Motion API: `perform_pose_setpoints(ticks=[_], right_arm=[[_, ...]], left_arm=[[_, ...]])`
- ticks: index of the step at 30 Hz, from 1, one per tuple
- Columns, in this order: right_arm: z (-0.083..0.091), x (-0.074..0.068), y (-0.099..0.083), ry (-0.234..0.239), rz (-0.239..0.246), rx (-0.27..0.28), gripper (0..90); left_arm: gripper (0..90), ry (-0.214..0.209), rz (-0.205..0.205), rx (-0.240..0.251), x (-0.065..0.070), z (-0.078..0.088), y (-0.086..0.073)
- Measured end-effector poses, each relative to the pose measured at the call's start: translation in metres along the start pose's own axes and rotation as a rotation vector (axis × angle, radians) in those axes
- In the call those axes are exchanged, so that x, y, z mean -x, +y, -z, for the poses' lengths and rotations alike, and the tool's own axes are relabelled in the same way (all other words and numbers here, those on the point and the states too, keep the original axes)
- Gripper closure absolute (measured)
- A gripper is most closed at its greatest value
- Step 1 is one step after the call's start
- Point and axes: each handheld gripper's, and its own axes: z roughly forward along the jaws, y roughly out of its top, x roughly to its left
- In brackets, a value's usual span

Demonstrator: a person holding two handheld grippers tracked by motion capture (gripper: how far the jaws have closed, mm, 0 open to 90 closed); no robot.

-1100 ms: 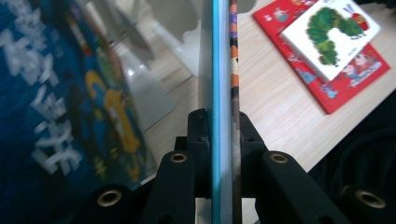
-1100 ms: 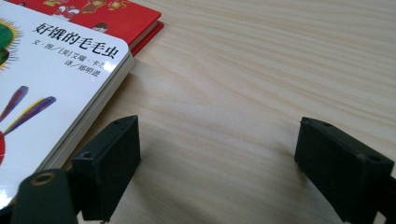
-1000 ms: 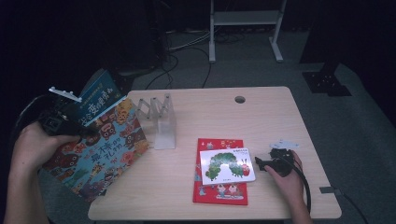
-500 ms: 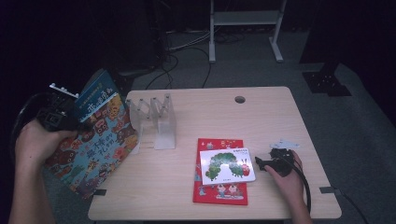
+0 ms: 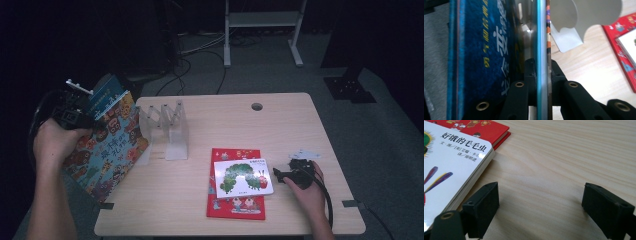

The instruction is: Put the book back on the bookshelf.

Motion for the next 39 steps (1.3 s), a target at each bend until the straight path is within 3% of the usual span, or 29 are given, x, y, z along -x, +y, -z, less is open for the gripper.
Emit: perform_pose_setpoints(ticks=[22,33,39], right_arm=[[0.0,0.0,0.0,0.0,0.0,0.0,13.4],[0.0,0.0,0.0,-0.001,0.001,0.001,13.4],[0.0,0.0,0.0,-0.001,0.001,0.001,13.4]], left_arm=[[80.0,0.042,0.052,0.034,0.0,-0.022,0.028],[78.9,0.025,0.052,0.039,-0.003,-0.024,0.022],[77.7,0.007,0.047,0.07,-0.005,-0.02,0.018]])
